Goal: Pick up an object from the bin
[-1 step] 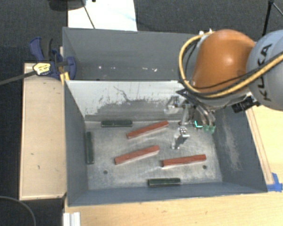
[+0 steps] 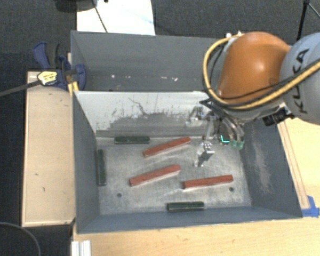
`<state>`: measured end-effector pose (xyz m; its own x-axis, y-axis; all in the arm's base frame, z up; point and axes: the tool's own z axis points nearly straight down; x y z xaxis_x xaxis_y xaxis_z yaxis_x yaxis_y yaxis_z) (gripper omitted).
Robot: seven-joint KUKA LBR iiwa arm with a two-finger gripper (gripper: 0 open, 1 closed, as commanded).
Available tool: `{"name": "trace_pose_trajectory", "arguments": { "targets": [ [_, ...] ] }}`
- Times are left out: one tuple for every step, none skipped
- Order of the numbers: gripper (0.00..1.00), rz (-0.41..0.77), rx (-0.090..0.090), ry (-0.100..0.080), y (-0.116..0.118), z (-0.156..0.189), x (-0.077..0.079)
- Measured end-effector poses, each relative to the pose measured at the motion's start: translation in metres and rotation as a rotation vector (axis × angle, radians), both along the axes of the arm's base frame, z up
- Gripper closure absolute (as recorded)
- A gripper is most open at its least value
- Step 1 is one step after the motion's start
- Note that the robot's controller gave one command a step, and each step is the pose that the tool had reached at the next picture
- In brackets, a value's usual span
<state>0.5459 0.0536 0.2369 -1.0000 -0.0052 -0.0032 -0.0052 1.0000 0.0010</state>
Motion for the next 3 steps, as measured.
{"name": "trace_pose_trajectory", "arguments": {
  "targets": [
    [0.00, -0.048, 0.001, -0.005, -0.004, -0.054, -0.024],
    [0.00, 0.002, 0.000, -0.004, -0.021, -0.113, -0.010],
    [1.00, 0.184, -0.001, -0.015, -0.033, -0.161, -0.024]
  ]
}}
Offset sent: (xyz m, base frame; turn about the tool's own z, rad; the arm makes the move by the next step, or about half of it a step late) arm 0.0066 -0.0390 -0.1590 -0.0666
